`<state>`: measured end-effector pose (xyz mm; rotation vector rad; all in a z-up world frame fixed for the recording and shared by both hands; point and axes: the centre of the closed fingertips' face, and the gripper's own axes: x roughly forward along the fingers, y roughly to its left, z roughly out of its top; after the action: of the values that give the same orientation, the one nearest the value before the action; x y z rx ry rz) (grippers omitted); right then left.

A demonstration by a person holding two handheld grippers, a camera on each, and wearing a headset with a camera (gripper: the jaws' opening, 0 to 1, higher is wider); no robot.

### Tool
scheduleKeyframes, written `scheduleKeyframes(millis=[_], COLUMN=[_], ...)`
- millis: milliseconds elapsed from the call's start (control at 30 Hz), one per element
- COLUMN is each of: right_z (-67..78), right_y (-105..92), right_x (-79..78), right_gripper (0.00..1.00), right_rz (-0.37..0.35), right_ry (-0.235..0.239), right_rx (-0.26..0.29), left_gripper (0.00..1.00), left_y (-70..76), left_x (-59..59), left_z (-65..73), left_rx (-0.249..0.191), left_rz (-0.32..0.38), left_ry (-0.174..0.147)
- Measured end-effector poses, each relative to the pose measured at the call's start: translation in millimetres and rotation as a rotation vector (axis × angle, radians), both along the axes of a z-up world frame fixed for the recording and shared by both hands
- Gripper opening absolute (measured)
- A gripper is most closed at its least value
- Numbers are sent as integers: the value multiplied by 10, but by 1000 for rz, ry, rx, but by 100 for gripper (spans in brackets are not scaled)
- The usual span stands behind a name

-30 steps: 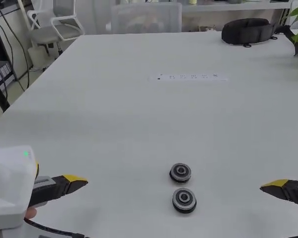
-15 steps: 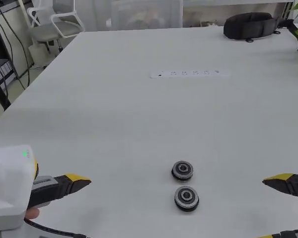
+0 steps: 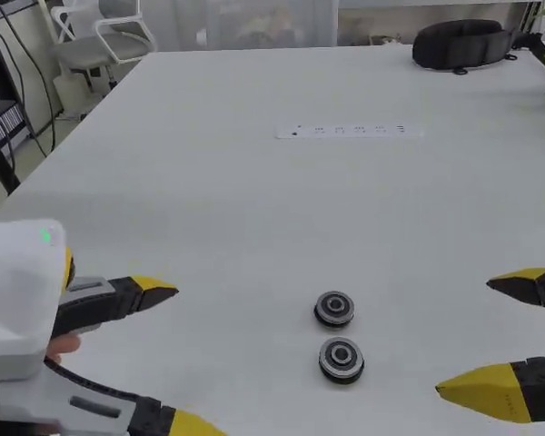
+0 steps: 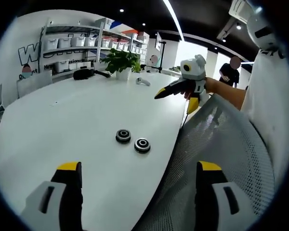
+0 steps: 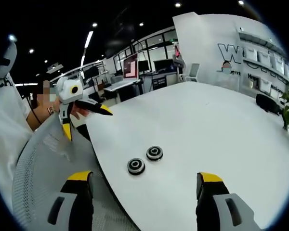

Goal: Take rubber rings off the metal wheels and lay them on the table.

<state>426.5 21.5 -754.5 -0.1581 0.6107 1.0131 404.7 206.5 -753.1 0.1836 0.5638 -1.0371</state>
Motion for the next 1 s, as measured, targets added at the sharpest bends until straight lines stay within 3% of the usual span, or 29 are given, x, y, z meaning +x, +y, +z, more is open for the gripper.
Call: scheduleKeyframes(millis=[367, 567, 1000], right_z=[157, 292, 436], right_y=[16, 130, 517], right_x=[114, 279, 501], right_gripper=[82, 79, 69], right_rz=[40, 62, 179], right_ry=[-55, -111, -209], right_rx=[-22, -30, -4], left_gripper=[95, 92, 83], left_y=[-74, -165, -473], left_x=[116, 287, 632], left_z=[233, 334, 605], left_rx=[68, 91, 13], left_rz=[-89, -121, -161], left_ry=[-86, -144, -238])
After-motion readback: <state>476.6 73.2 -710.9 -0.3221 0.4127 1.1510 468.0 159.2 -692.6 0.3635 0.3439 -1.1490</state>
